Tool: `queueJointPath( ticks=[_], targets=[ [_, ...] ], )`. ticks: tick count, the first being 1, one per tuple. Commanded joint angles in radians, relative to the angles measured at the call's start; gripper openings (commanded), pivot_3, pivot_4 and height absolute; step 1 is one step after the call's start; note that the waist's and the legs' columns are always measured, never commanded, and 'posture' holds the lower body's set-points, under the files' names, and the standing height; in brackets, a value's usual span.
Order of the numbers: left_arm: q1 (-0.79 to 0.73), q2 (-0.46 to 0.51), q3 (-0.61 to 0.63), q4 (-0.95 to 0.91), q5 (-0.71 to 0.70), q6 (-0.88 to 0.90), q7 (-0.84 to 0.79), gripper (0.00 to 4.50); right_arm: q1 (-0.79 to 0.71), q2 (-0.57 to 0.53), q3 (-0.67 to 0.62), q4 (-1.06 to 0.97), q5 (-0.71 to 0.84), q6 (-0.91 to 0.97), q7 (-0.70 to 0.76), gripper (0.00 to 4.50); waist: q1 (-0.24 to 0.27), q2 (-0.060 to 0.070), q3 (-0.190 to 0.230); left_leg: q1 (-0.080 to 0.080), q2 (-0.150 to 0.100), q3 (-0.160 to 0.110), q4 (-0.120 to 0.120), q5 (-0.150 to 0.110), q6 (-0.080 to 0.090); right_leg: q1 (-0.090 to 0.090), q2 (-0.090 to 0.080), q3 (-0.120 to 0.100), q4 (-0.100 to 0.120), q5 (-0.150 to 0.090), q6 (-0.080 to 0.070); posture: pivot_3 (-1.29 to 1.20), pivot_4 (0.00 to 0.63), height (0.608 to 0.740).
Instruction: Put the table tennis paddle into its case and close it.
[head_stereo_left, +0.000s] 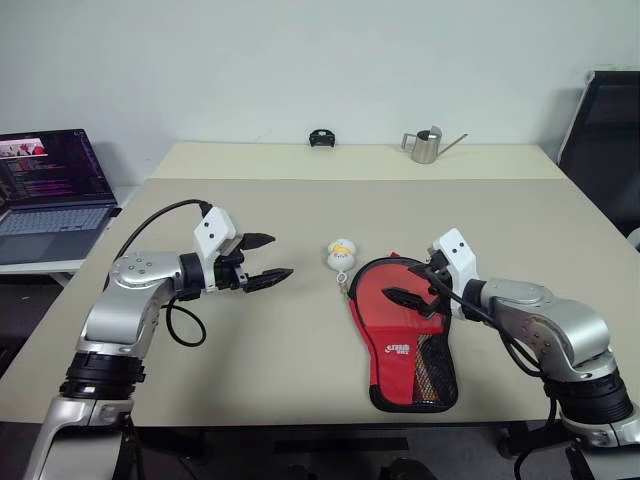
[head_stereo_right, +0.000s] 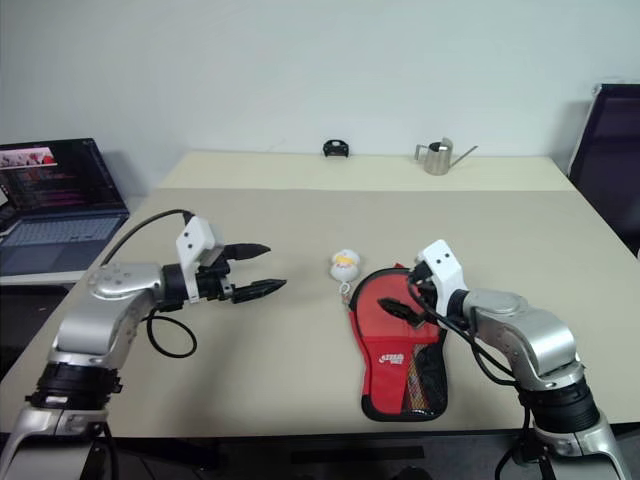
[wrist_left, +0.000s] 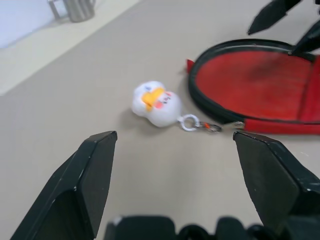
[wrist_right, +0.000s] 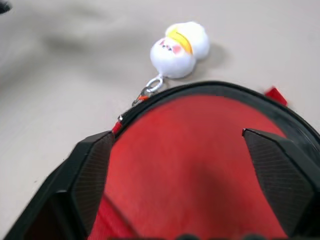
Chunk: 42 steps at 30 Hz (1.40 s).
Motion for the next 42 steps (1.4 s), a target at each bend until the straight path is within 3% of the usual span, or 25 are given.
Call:
queueJointPath(
  ticks=[1, 6, 10, 18, 31, 42],
  targets=[
    [-0.056, -0.029, 0.003, 0.032, 0.015, -0.007, 0.041, 4.08, -0.010, -0.001, 0.043, 0.020, -0.021, -0.064, 0.066, 4.47, 0.000, 0.000, 0.000, 0.000, 0.000, 0.000, 0.000, 0.000, 0.000, 0.000, 0.000, 0.000, 0.000, 0.000, 0.000, 0.00, 0.150, 0.740],
    [-0.082, -0.052, -0.019, 0.075, 0.044, -0.005, 0.054, 4.08, 0.003, 0.009, 0.084, 0.093, -0.052, -0.114, 0.112, 4.47, -0.001, 0.000, 0.000, 0.000, 0.000, 0.000, 0.000, 0.000, 0.000, 0.000, 0.000, 0.000, 0.000, 0.000, 0.000, 0.00, 0.150, 0.740],
    [-0.143, -0.124, -0.026, 0.165, 0.079, 0.009, 0.146, 4.08, 0.025, 0.019, 0.108, 0.191, -0.101, -0.209, 0.154, 4.47, 0.000, 0.000, 0.000, 0.000, 0.000, 0.000, 0.002, 0.000, 0.000, 0.000, 0.000, 0.000, 0.002, 0.000, 0.000, 0.00, 0.150, 0.740],
    [-0.244, -0.200, -0.102, 0.286, 0.110, 0.041, 0.099, 4.08, 0.040, 0.046, 0.118, 0.269, -0.157, -0.270, 0.171, 4.47, 0.000, -0.001, 0.000, 0.001, 0.000, 0.000, 0.003, 0.000, -0.001, 0.000, 0.000, 0.000, 0.003, 0.000, 0.000, 0.00, 0.150, 0.740],
    [-0.522, -0.378, -0.150, 0.863, 0.263, -0.174, 0.175, 4.08, 0.055, 0.093, 0.115, 0.257, -0.179, -0.258, 0.165, 4.47, -0.003, -0.002, -0.001, 0.001, -0.001, 0.000, 0.003, 0.000, -0.001, 0.000, 0.000, 0.000, 0.003, 0.000, 0.000, 0.00, 0.150, 0.740],
    [-0.624, -0.469, -0.121, 1.116, 0.321, -0.230, 0.249, 4.08, 0.086, 0.124, 0.101, 0.209, -0.181, -0.228, 0.146, 4.47, -0.002, -0.002, -0.001, 0.001, -0.001, 0.000, 0.003, 0.000, -0.001, 0.000, 0.000, 0.000, 0.003, 0.000, 0.000, 0.00, 0.150, 0.740]
  ],
)
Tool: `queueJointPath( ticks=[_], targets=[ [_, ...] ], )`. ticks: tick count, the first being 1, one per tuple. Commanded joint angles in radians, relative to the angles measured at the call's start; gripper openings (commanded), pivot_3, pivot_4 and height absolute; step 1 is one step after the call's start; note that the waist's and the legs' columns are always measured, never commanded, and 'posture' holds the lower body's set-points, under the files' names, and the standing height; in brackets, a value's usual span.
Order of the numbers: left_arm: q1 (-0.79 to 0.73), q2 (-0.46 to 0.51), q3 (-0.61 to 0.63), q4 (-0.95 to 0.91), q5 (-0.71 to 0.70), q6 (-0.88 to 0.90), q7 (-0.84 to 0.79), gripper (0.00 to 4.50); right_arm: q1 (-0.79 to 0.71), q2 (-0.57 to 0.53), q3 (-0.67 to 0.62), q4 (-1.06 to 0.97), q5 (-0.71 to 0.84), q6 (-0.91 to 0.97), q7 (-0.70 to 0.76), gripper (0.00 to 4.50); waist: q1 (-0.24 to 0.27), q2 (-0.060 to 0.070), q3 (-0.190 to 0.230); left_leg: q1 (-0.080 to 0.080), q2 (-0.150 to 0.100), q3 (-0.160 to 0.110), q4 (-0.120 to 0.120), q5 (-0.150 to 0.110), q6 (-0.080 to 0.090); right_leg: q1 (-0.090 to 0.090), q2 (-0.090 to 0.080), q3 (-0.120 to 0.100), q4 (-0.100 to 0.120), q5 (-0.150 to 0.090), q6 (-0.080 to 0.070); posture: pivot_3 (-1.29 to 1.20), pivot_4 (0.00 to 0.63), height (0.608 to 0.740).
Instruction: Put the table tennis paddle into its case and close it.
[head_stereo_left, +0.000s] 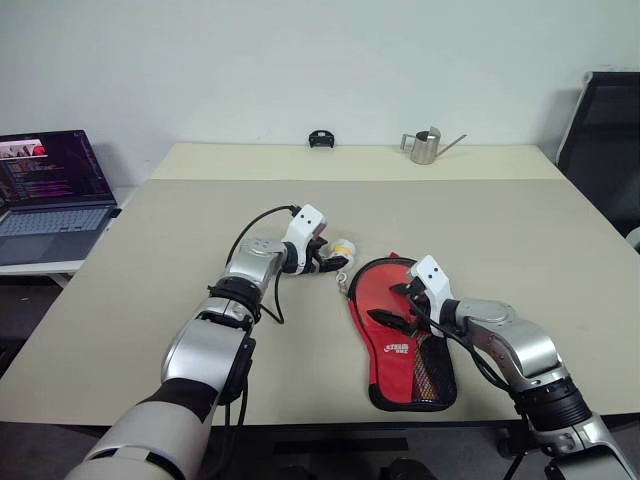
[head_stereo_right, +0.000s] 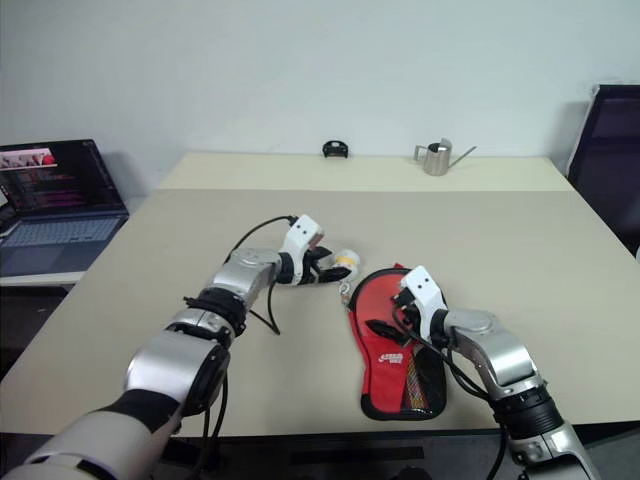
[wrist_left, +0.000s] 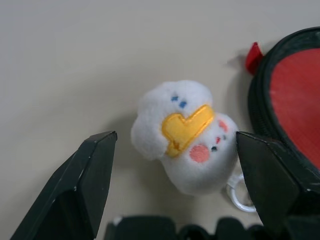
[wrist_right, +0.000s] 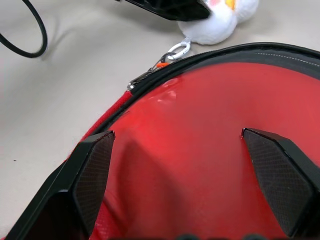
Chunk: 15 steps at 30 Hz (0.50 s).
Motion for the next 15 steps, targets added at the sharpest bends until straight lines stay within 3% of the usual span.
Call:
queueJointPath(
  ticks=[1, 2, 6, 13, 15],
  targets=[
    [-0.038, -0.018, 0.017, 0.027, 0.015, -0.022, 0.014, 4.08, 0.031, 0.011, 0.010, -0.014, 0.003, 0.041, -0.008, 4.47, 0.000, 0.000, 0.000, 0.000, 0.000, 0.000, 0.000, 0.000, 0.000, 0.000, 0.000, 0.000, 0.000, 0.000, 0.000, 0.00, 0.150, 0.740],
    [-0.040, -0.023, 0.019, 0.034, 0.018, -0.023, 0.016, 4.08, 0.035, 0.014, 0.009, -0.019, 0.004, 0.045, -0.011, 4.47, 0.000, 0.000, 0.000, 0.000, 0.000, 0.000, 0.000, 0.000, 0.000, 0.000, 0.000, 0.000, 0.000, 0.000, 0.000, 0.00, 0.150, 0.740],
    [-0.041, -0.046, 0.031, 0.055, 0.021, -0.028, 0.036, 3.20, 0.053, 0.020, 0.010, -0.040, 0.003, 0.054, -0.018, 4.50, 0.000, 0.000, 0.000, 0.000, 0.000, 0.000, 0.000, 0.000, 0.000, 0.000, 0.000, 0.000, 0.000, 0.000, 0.000, 0.00, 0.150, 0.740],
    [-0.036, -0.056, 0.047, 0.050, 0.027, -0.036, 0.014, 0.68, 0.063, 0.028, 0.008, -0.056, -0.002, 0.063, -0.031, 4.50, 0.000, 0.000, 0.000, 0.000, 0.000, 0.000, 0.000, 0.000, 0.000, 0.000, 0.000, 0.000, 0.000, 0.000, 0.000, 0.00, 0.150, 0.740],
    [-0.035, -0.047, 0.051, 0.047, 0.030, -0.038, 0.003, 0.20, 0.064, 0.030, 0.007, -0.057, -0.002, 0.064, -0.035, 4.50, 0.000, 0.000, 0.000, 0.000, 0.000, 0.000, 0.000, 0.000, 0.000, 0.000, 0.000, 0.000, 0.000, 0.000, 0.000, 0.00, 0.150, 0.740]
  ],
)
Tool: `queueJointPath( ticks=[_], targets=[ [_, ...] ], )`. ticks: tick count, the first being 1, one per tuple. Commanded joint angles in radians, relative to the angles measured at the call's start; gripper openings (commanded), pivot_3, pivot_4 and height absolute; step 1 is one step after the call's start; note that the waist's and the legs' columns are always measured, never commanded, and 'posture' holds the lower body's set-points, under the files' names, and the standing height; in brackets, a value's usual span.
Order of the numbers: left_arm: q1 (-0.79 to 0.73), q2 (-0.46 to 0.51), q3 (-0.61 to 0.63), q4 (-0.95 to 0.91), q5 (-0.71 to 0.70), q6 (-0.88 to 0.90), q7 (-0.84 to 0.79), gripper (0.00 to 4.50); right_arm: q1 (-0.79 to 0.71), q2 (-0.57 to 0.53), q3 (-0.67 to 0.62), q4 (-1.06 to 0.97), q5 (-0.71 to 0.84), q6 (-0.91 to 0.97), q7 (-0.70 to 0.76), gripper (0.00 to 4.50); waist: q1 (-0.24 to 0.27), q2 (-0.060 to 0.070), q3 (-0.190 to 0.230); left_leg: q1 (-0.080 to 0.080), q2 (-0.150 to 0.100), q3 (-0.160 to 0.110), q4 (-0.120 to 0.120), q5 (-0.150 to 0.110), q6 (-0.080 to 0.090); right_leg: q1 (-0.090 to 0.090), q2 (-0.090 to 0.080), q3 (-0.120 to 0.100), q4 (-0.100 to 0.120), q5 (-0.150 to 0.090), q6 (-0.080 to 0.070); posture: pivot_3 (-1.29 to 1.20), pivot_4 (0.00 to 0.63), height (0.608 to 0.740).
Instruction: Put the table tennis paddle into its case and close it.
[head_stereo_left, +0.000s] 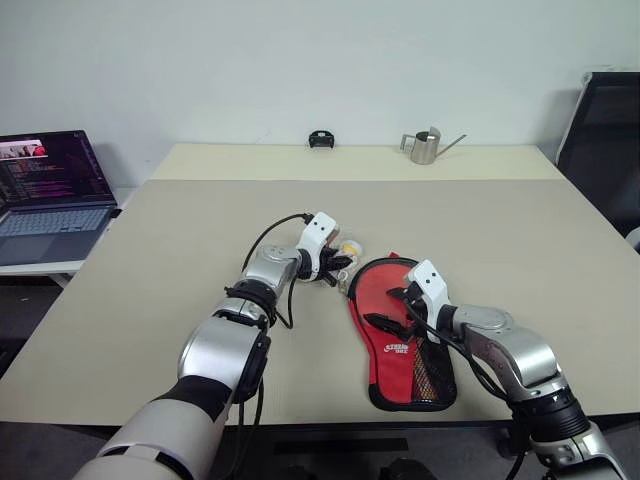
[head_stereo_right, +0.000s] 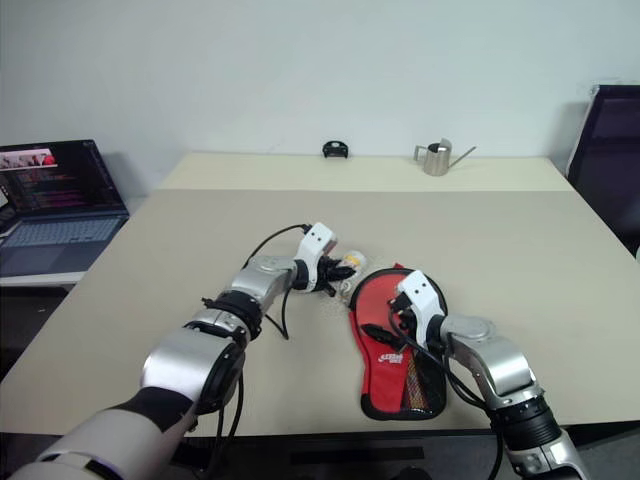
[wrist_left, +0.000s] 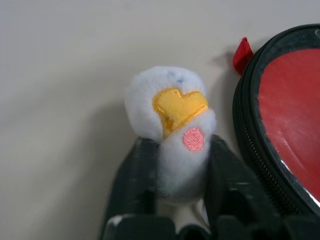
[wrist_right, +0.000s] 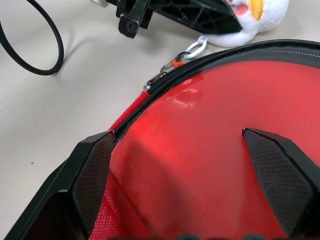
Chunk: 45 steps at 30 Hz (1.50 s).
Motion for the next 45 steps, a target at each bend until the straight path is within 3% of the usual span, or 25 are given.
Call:
queueJointPath(
  ticks=[1, 13, 25, 31, 37, 45],
  targets=[
    [-0.024, 0.013, 0.014, -0.018, 0.005, -0.022, -0.022, 0.13, 0.024, 0.007, 0.014, 0.007, 0.000, 0.033, -0.004, 4.50, 0.000, 0.000, 0.000, 0.000, 0.000, 0.000, 0.000, 0.000, 0.000, 0.000, 0.000, 0.000, 0.000, 0.000, 0.000, 0.00, 0.150, 0.740],
    [0.044, 0.134, 0.064, -0.102, -0.037, -0.014, -0.101, 0.13, 0.033, 0.015, 0.006, 0.007, -0.006, 0.033, -0.017, 4.50, -0.002, 0.000, 0.000, 0.000, 0.000, 0.000, 0.000, 0.000, 0.000, 0.000, 0.000, 0.000, 0.000, 0.000, 0.000, 0.00, 0.150, 0.740],
    [0.303, 0.233, 0.078, -0.686, -0.179, 0.307, -0.263, 0.13, 0.043, 0.018, 0.000, 0.008, -0.017, 0.037, -0.041, 4.50, 0.000, -0.001, 0.000, 0.001, 0.000, -0.001, 0.000, 0.000, 0.000, 0.000, 0.000, 0.001, 0.001, 0.000, 0.000, 0.00, 0.150, 0.740],
    [0.314, 0.204, 0.035, -0.821, -0.220, 0.404, -0.298, 0.13, 0.030, 0.022, 0.003, 0.047, -0.042, 0.037, -0.076, 4.50, 0.001, -0.001, -0.001, 0.001, 0.000, -0.001, 0.000, 0.000, 0.000, 0.001, 0.000, 0.001, 0.001, 0.000, 0.000, 0.00, 0.150, 0.740],
    [0.259, 0.161, -0.042, -0.754, -0.182, 0.335, -0.317, 0.13, 0.026, 0.031, 0.006, 0.078, -0.059, 0.035, -0.108, 4.50, 0.002, -0.001, -0.002, 0.002, 0.000, -0.001, 0.000, 0.000, 0.000, 0.002, 0.000, 0.001, 0.001, 0.000, 0.000, 0.00, 0.150, 0.740],
    [0.077, 0.082, -0.071, -0.377, -0.077, 0.069, -0.223, 0.13, 0.048, 0.054, 0.024, 0.077, -0.076, 0.044, -0.137, 4.50, 0.002, -0.003, -0.003, 0.005, 0.000, -0.001, 0.000, 0.000, 0.000, 0.006, 0.000, 0.000, 0.000, 0.000, 0.000, 0.00, 0.150, 0.740]
  ],
)
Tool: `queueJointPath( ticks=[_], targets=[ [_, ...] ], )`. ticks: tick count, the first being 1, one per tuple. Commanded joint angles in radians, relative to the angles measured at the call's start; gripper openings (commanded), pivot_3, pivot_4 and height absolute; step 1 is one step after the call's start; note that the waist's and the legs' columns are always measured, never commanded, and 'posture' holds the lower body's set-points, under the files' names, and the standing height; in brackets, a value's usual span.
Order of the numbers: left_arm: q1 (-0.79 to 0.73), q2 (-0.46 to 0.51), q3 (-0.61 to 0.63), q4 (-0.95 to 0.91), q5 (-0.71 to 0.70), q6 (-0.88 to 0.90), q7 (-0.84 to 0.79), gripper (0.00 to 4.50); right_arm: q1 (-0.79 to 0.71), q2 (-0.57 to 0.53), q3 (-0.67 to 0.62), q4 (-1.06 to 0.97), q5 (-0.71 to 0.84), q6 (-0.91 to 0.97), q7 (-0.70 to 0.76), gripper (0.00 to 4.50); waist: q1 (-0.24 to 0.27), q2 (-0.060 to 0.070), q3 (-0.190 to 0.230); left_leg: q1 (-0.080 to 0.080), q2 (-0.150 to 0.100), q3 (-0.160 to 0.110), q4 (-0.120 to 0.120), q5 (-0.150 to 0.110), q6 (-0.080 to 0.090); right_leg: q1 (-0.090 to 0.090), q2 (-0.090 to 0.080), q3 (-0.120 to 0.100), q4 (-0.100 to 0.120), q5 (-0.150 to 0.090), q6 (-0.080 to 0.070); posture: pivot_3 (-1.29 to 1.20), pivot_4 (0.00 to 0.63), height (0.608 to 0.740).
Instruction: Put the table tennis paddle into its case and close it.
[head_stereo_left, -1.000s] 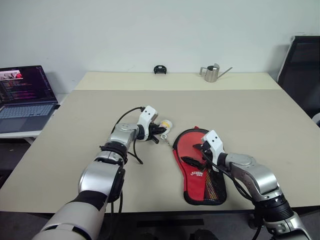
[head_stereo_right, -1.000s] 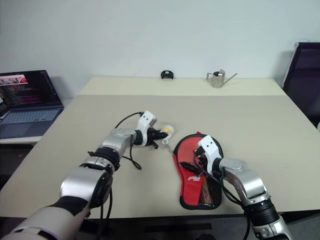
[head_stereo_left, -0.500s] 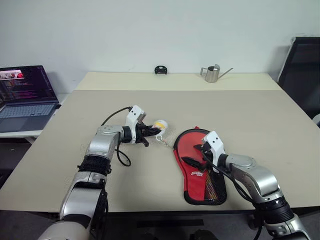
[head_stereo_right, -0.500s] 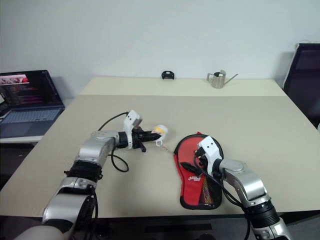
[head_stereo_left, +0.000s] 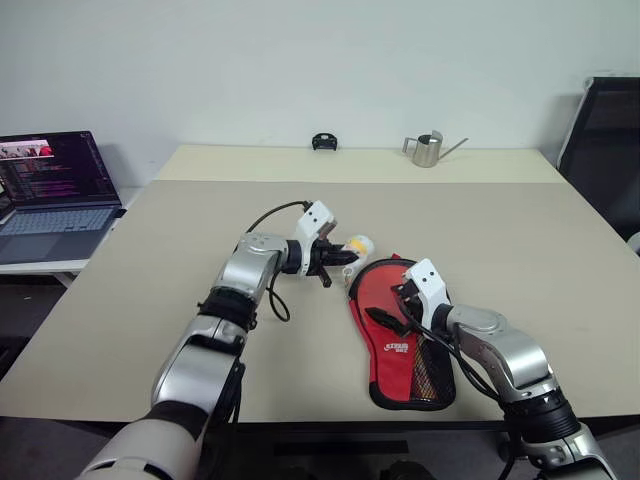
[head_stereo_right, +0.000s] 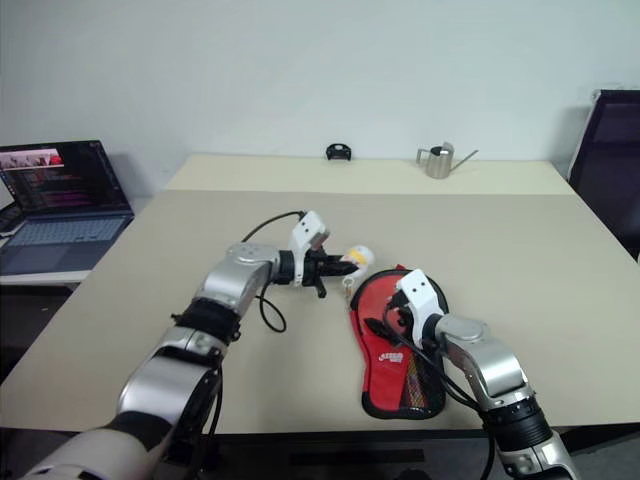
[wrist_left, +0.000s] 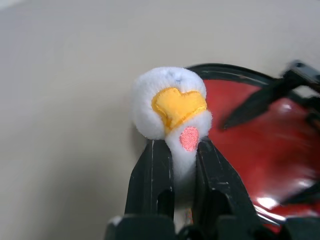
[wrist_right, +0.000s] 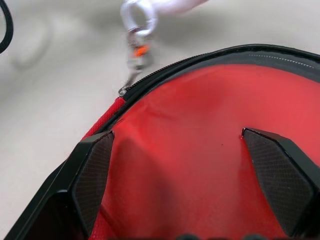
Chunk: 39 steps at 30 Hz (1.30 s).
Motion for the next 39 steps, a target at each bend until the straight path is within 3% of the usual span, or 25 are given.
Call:
queueJointPath(
  ticks=[1, 15, 39],
  targets=[
    [-0.085, -0.021, 0.010, 0.128, 0.030, -0.109, 0.038, 0.13, 0.049, 0.007, 0.028, 0.053, -0.027, 0.046, -0.025, 4.50, -0.001, 0.000, 0.000, 0.002, 0.000, 0.000, 0.000, 0.000, 0.000, 0.002, 0.000, 0.000, -0.001, 0.000, 0.000, 0.00, 0.150, 0.740],
    [-0.242, -0.119, -0.009, 0.463, 0.168, -0.279, 0.206, 0.13, 0.091, 0.072, 0.042, 0.084, -0.062, 0.049, -0.079, 4.50, -0.001, -0.003, -0.001, 0.013, 0.000, -0.001, -0.001, 0.000, 0.001, 0.013, 0.000, -0.002, -0.002, 0.000, 0.001, 0.00, 0.150, 0.740],
    [-0.334, -0.278, -0.021, 0.555, 0.413, -0.399, 0.614, 0.13, 0.225, 0.044, -0.024, -0.200, -0.025, 0.275, -0.156, 4.50, 0.024, -0.005, -0.002, 0.011, -0.001, -0.004, -0.003, -0.001, 0.001, 0.013, 0.000, -0.004, -0.006, 0.000, 0.001, 0.00, 0.150, 0.740]
  ],
)
